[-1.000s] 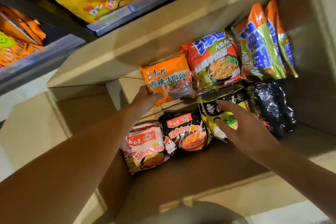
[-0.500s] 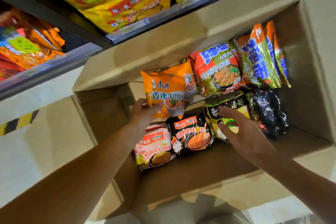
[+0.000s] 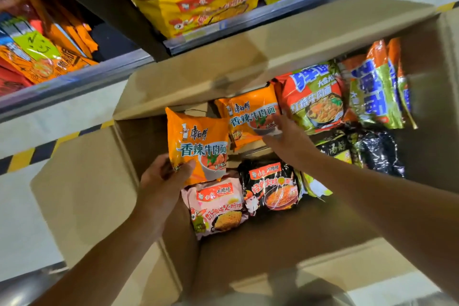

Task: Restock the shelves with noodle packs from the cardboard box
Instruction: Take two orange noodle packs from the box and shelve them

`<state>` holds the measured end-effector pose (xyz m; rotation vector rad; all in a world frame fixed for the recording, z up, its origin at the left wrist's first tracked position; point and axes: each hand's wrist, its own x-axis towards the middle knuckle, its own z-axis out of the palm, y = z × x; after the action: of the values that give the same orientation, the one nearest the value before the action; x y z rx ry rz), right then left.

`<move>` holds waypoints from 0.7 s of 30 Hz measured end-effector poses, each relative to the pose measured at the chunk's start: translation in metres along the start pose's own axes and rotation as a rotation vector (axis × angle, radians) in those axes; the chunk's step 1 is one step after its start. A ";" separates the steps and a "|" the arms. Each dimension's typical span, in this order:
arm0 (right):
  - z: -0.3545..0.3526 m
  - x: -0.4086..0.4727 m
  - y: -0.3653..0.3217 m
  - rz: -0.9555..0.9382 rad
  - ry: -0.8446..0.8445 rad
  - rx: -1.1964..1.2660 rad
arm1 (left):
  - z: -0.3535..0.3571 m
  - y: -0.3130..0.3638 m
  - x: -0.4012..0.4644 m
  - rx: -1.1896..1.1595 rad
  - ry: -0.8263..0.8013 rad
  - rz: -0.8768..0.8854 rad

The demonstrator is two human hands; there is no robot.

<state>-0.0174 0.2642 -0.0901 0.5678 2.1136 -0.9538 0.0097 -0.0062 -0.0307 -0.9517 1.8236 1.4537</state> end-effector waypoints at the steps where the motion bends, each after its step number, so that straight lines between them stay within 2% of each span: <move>1: 0.004 0.009 0.000 0.023 0.013 -0.021 | 0.000 -0.003 0.003 -0.001 -0.003 0.014; 7: 0.027 0.035 -0.001 0.166 -0.003 -0.093 | 0.012 -0.011 0.009 -0.061 0.038 0.040; 11: 0.034 0.028 0.003 0.195 0.016 -0.039 | 0.018 -0.011 0.007 -0.094 0.109 0.028; 17: 0.046 0.040 -0.002 0.296 0.002 0.057 | 0.018 -0.014 0.011 -0.104 0.116 -0.007; 21: 0.062 0.051 -0.007 0.355 0.082 0.051 | 0.018 -0.018 0.015 -0.121 0.109 0.010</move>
<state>-0.0267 0.2163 -0.1542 0.9850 1.9736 -0.7939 0.0164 0.0071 -0.0564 -1.1029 1.8359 1.5605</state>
